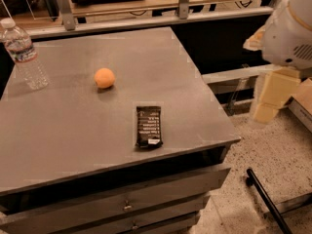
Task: Move rxbar chocolate near orange
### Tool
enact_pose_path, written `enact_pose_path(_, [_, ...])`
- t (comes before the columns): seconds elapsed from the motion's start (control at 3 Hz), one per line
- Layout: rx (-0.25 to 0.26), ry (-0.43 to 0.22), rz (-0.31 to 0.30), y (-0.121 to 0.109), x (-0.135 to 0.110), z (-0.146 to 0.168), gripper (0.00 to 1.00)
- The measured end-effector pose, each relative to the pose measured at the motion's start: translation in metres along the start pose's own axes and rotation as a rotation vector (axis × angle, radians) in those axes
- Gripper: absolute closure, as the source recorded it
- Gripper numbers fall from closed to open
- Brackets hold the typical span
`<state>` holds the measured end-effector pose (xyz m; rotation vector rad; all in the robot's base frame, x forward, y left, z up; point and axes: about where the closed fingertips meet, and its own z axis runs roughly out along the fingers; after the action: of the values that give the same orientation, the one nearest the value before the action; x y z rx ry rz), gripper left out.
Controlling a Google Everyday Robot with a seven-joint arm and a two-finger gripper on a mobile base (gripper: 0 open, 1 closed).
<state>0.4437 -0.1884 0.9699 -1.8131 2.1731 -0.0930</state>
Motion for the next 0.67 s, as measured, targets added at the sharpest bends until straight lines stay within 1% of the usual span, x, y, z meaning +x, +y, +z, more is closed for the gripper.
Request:
enact_pose_path(0.33, [-0.031, -0.042, -0.114, 0.0, -0.053, 0.018, 0.0])
enact_pose_path(0.67, [-0.104, -0.085, -0.226, 0.003, -0.116, 0.047, 0.0])
